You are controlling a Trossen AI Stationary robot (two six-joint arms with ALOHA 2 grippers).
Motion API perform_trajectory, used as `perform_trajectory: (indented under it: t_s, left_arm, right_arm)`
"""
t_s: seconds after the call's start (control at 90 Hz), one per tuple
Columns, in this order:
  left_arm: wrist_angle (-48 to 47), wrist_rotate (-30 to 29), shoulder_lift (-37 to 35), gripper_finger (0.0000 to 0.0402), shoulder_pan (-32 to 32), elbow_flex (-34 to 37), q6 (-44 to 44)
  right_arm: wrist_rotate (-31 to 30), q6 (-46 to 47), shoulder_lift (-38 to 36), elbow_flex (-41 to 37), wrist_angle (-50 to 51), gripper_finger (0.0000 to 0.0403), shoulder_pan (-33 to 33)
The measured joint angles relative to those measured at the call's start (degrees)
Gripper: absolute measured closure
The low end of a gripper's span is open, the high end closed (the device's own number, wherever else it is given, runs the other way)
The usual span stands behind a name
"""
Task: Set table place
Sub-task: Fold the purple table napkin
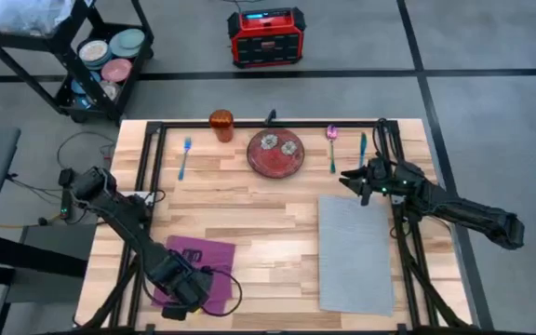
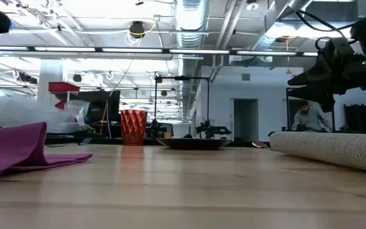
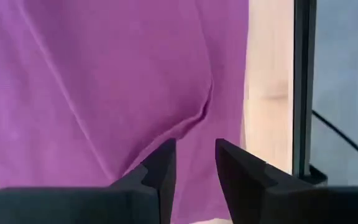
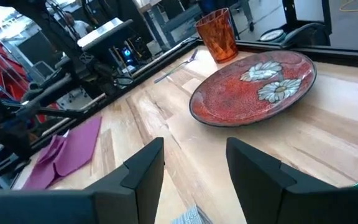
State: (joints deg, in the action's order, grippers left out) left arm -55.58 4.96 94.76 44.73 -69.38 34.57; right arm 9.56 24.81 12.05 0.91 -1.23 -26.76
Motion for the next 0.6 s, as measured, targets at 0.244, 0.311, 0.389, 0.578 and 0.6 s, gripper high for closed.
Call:
perform_trajectory:
  t_s: [0.244, 0.311, 0.389, 0.578, 0.6]
  left_arm:
    - [4.3, 2.2, 0.0, 0.0305, 0.0, 2.0, -6.5]
    - [4.0, 0.9, 0.0, 0.0305, -0.5, 2.1, -7.0]
    - [4.2, 0.0, 0.0, 0.0305, -1.2, 2.1, -8.0]
    - [6.9, 0.8, 0.1, 0.0305, -2.2, 2.1, -10.4]
    - [7.1, 0.8, 0.1, 0.0306, -2.2, 2.1, -10.7]
  right_arm:
    - [0.0, -0.8, 0.0, 0.0, 0.1, 0.0243, 0.0]
    - [0.0, -1.3, 0.0, 0.0, 0.2, 0.0243, 0.0]
    - [0.0, -1.9, 0.0, 0.0, 0.2, 0.0243, -0.1]
    - [-0.4, -3.0, 0.0, 0.0, 0.3, 0.0243, -0.1]
    - [-0.4, -3.0, 0.0, 0.0, 0.3, 0.0243, -0.1]
